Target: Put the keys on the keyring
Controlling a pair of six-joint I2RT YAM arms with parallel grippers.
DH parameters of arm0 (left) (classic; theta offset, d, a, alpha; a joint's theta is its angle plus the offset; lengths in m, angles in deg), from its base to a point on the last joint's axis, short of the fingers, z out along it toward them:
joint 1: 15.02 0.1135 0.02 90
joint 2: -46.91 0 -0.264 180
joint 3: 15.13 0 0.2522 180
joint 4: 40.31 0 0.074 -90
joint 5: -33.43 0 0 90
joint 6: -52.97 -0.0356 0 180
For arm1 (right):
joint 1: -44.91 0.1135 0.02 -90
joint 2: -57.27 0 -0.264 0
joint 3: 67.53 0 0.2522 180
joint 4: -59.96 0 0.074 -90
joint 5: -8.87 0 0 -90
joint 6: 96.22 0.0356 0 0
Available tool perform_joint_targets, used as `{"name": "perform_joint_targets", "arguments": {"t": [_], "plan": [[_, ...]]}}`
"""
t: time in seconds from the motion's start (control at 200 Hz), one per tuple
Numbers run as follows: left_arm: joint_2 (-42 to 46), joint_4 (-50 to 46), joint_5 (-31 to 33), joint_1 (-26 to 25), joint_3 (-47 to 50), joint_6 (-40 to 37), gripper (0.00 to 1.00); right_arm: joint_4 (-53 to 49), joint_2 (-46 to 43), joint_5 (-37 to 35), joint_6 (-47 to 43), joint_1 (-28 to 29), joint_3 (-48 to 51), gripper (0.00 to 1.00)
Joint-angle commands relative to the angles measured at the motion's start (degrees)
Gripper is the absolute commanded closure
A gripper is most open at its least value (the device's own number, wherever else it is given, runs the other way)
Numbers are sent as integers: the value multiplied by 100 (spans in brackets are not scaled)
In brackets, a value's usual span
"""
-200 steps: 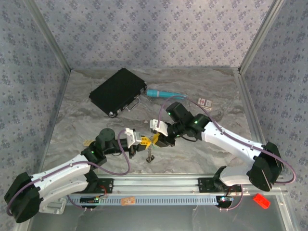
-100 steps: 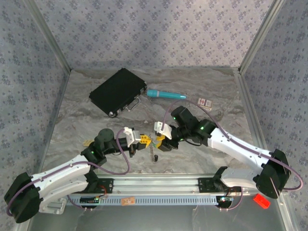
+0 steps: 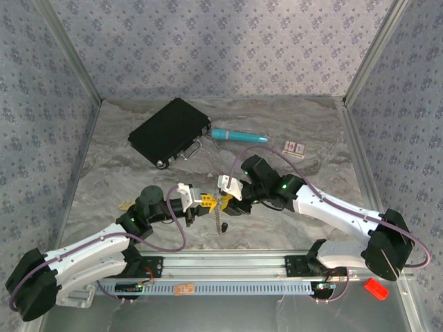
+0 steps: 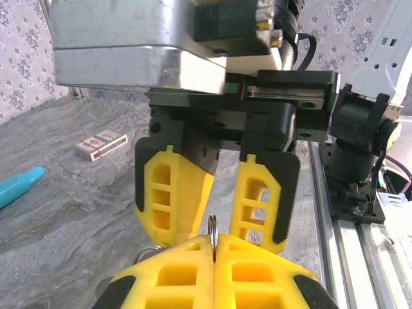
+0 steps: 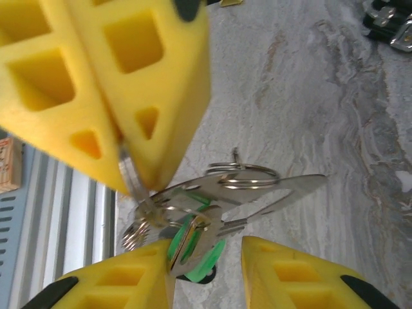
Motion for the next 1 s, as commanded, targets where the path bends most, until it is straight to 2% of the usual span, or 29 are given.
{"name": "perform_joint_targets", "arguments": {"t": [0.0,0.195,0.26,0.39,0.62,0.994], "plan": [[138,376,58,-46,27,79,100,344,-88,-197,134,58,129,67],[148,508,186,-38,71,159,100,536,-57,-343,145,177,190,66],[138,515,177,-38,62,202,100,587,-54,-307,138,186,203,71],[116,504,249,-44,71,240,100,560,-115,-306,89,181,204,87],[54,273,364,-39,18,113,100,-51,-298,-676,-257,159,-135,97],[0,-268,385,-43,-122,-73,100,-528,-378,-785,-584,100,-571,100]]}}
